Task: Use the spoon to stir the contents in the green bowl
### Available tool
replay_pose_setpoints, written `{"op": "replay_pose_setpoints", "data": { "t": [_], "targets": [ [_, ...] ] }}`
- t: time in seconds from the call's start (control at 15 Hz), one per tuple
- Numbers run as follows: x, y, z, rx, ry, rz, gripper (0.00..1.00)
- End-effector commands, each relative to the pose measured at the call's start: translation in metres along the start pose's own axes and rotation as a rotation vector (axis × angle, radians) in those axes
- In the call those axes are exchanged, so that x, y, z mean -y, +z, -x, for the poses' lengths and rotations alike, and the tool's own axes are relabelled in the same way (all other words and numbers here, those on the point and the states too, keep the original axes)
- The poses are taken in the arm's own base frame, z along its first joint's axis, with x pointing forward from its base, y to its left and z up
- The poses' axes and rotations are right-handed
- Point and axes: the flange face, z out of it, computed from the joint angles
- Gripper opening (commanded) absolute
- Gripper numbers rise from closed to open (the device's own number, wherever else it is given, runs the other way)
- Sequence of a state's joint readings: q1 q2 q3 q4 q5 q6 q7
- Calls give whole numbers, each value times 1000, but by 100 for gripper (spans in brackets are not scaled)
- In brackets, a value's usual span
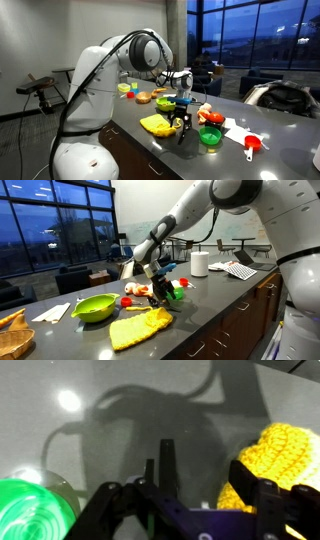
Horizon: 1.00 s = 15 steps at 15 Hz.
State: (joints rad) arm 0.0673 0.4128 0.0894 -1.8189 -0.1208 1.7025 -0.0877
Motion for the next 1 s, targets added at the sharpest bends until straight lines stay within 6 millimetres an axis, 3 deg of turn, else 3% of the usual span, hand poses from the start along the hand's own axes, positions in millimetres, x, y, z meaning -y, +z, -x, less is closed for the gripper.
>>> {"op": "replay_pose_setpoints", "data": {
  "t": [0.0, 0.4, 0.93],
  "targets": [
    [6, -24, 34, -61, 73, -93, 100],
    [13, -46, 74, -196, 192, -223, 100],
    [51, -54, 107, -342, 400, -62, 100]
  ]
}}
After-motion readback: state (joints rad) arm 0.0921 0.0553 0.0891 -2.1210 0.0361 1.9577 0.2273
